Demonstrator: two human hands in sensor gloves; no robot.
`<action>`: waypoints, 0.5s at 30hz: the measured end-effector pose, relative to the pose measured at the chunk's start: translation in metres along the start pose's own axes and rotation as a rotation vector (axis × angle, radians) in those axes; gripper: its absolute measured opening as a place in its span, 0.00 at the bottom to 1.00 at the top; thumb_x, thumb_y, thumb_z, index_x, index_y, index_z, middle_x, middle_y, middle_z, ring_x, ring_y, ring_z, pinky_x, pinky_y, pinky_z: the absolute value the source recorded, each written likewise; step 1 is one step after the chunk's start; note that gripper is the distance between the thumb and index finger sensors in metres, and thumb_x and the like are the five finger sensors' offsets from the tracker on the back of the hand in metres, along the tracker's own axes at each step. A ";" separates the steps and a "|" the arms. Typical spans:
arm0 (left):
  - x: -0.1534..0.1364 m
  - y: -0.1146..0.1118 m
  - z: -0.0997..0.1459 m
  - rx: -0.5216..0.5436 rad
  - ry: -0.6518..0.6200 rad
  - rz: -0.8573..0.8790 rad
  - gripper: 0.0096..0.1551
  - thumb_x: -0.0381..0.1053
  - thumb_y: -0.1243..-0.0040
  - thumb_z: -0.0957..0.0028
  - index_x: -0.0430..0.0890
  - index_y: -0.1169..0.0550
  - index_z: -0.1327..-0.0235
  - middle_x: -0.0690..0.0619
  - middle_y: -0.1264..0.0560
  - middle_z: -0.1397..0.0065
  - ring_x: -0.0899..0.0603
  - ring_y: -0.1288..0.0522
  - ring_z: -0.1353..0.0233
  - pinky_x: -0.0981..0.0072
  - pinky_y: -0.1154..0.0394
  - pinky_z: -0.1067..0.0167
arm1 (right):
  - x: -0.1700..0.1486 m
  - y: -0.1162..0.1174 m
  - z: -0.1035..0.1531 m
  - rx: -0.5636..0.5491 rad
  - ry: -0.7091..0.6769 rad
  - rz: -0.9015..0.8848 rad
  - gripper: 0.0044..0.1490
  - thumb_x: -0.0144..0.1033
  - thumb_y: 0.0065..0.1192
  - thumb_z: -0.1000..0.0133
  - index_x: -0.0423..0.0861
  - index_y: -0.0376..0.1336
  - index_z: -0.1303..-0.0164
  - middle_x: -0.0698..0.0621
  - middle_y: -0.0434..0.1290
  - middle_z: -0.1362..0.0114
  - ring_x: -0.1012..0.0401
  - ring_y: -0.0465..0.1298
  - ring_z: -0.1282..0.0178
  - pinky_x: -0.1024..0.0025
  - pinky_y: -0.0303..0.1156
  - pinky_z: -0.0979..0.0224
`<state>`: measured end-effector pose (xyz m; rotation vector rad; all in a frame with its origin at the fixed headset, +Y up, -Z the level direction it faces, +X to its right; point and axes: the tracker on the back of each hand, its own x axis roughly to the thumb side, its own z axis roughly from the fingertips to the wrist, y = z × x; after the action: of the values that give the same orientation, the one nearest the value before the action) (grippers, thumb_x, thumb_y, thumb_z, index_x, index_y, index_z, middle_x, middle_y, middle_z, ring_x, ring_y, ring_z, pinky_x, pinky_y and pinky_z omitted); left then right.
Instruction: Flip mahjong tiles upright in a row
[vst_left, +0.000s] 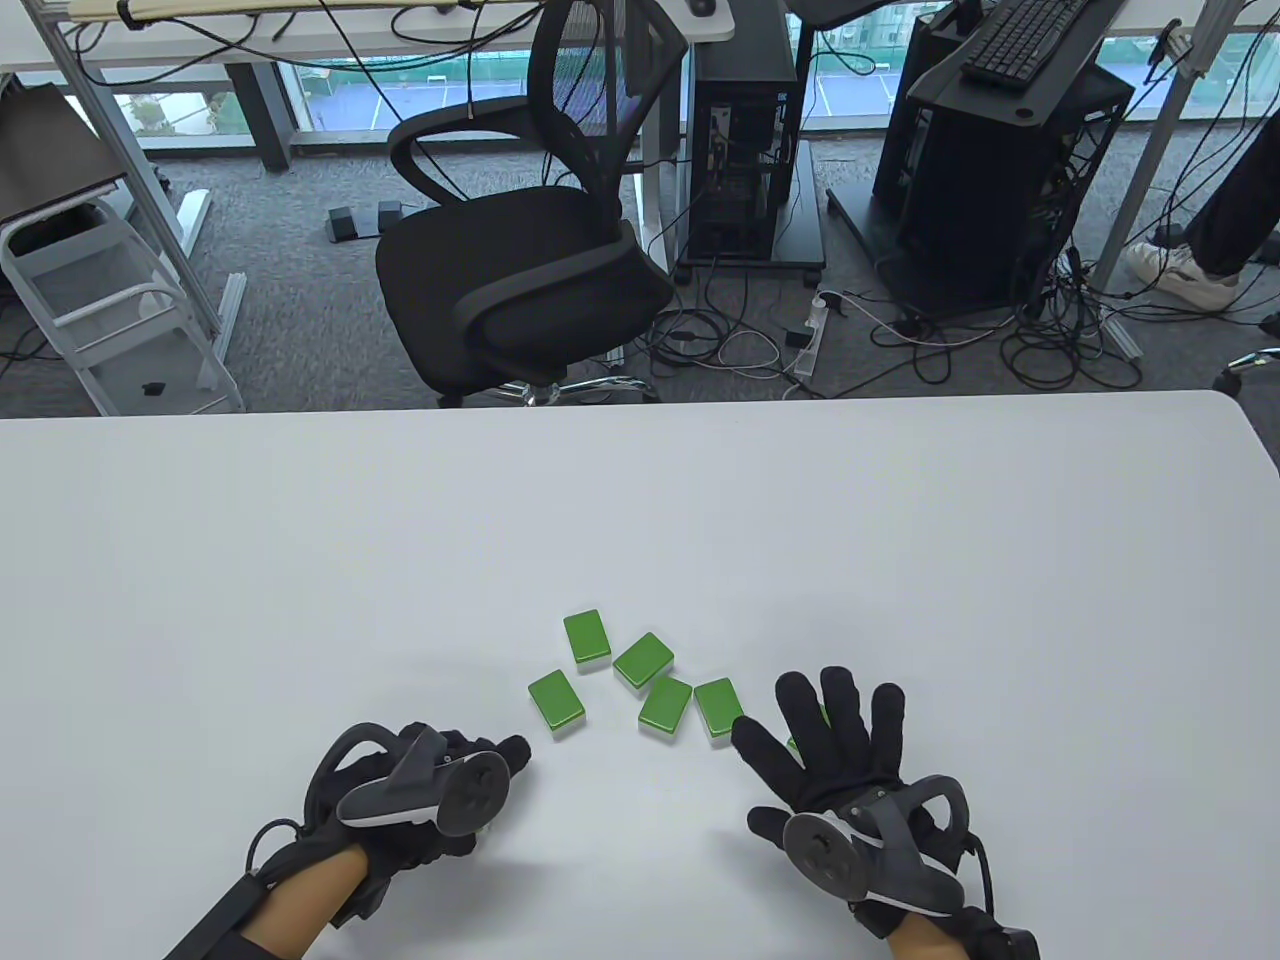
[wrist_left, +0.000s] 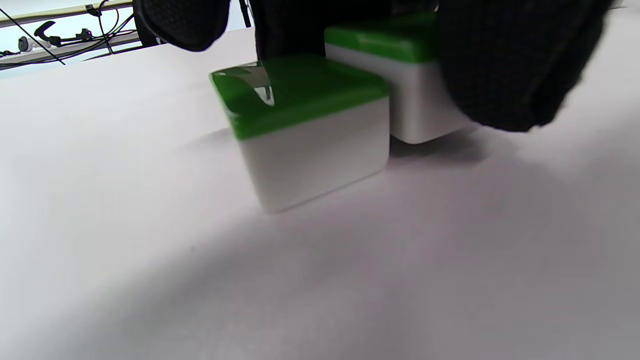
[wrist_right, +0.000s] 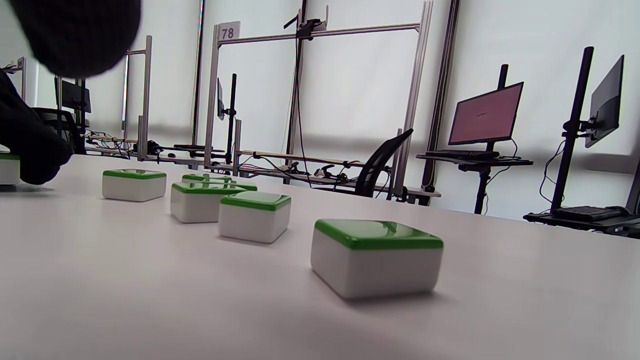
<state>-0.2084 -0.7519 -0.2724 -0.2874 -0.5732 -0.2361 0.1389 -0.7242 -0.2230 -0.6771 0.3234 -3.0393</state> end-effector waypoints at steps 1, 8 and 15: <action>0.000 -0.001 0.000 -0.006 0.003 0.001 0.56 0.61 0.28 0.72 0.62 0.42 0.28 0.61 0.30 0.23 0.47 0.26 0.24 0.40 0.33 0.26 | 0.000 0.000 0.000 0.000 0.001 -0.001 0.59 0.63 0.56 0.53 0.69 0.22 0.31 0.51 0.18 0.20 0.43 0.19 0.24 0.31 0.25 0.26; -0.003 -0.003 -0.003 -0.018 0.011 0.018 0.55 0.61 0.28 0.71 0.62 0.42 0.28 0.60 0.31 0.23 0.46 0.26 0.25 0.43 0.31 0.28 | -0.001 0.000 0.000 0.003 0.002 -0.001 0.59 0.63 0.56 0.53 0.68 0.22 0.31 0.51 0.18 0.20 0.43 0.20 0.24 0.31 0.25 0.26; -0.003 -0.003 -0.004 -0.065 0.013 0.021 0.54 0.60 0.29 0.69 0.62 0.43 0.28 0.59 0.33 0.21 0.46 0.28 0.23 0.44 0.31 0.27 | -0.002 0.000 0.000 0.005 0.009 -0.014 0.59 0.63 0.56 0.53 0.68 0.22 0.31 0.51 0.18 0.19 0.43 0.20 0.24 0.31 0.25 0.26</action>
<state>-0.2092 -0.7555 -0.2768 -0.3544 -0.5506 -0.2365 0.1407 -0.7239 -0.2238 -0.6686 0.3126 -3.0557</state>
